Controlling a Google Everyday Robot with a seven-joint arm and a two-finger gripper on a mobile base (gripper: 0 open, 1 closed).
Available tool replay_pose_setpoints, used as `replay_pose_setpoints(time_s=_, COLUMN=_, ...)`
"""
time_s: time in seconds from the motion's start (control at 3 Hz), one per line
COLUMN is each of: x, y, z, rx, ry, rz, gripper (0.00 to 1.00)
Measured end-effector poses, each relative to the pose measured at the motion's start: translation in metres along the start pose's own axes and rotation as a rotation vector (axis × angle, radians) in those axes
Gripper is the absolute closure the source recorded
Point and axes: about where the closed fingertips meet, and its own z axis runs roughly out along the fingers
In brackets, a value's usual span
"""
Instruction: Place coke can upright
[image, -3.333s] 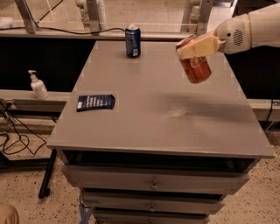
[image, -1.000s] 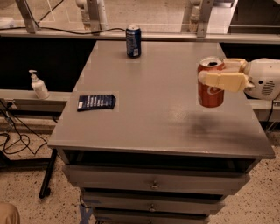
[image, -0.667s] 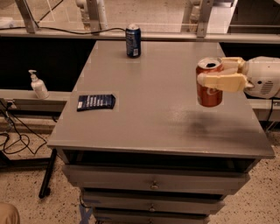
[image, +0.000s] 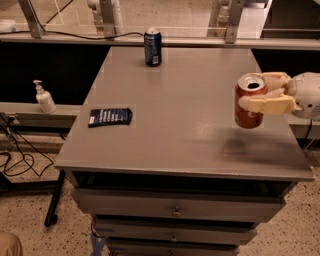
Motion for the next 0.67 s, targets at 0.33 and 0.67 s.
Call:
replay_pose_setpoints(time_s=0.33, x=0.016, y=0.013, z=-0.017, rx=0.012, ry=-0.058, rz=0.03, gripper=1.0)
replay_pose_setpoints(time_s=0.67, x=0.031, y=0.025, z=-0.028, rx=0.024, ry=-0.123, rz=0.072, gripper=1.0)
